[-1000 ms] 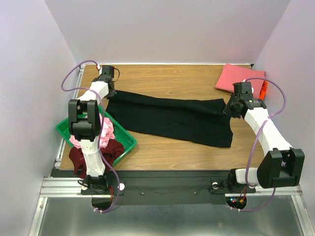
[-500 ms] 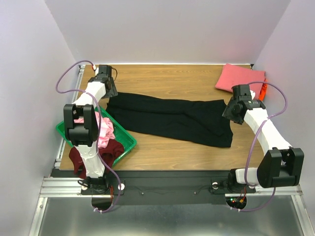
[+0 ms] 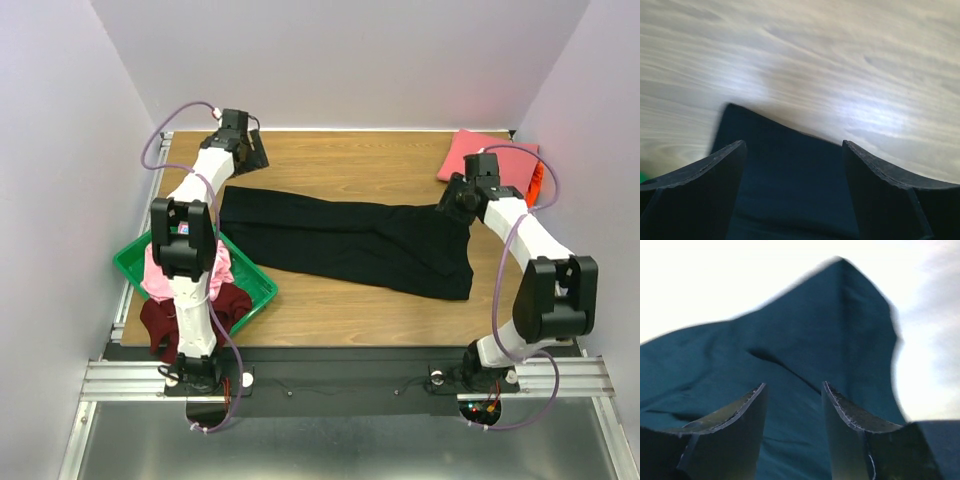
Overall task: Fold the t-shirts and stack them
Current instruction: Fold the tshirt
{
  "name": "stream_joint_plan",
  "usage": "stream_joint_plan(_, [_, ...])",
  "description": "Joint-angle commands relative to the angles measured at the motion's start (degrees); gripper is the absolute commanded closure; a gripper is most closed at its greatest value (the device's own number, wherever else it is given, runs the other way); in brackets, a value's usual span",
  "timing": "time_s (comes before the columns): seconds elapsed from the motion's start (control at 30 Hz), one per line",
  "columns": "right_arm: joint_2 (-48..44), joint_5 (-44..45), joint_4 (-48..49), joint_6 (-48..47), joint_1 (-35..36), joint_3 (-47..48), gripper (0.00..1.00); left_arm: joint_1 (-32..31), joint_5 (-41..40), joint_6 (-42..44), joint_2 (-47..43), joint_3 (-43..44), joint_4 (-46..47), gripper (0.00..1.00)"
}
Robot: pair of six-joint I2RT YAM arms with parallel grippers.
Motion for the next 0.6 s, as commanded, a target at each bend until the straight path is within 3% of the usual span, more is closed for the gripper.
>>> stream_joint_plan(0.0, [4.0,-10.6,12.9,-0.7,0.3,0.6,0.48,0.4,7.3,-3.9,1.4,-2.1,0.4,0.11])
stream_joint_plan(0.13, [8.9,-14.9,19.2,-1.5,0.3,0.9,0.49,0.3,11.1,-5.2,2.1,-5.7,1.9,0.11])
stream_joint_plan(0.3, [15.4,-14.6,20.3,-2.6,0.3,3.3,0.50,0.3,12.8,-5.8,3.7,-6.8,2.2,0.11])
stream_joint_plan(0.57, [22.1,-9.0,20.4,0.3,-0.2,3.7,0.52,0.3,13.4,-6.5,7.6,-6.0,3.0,0.11])
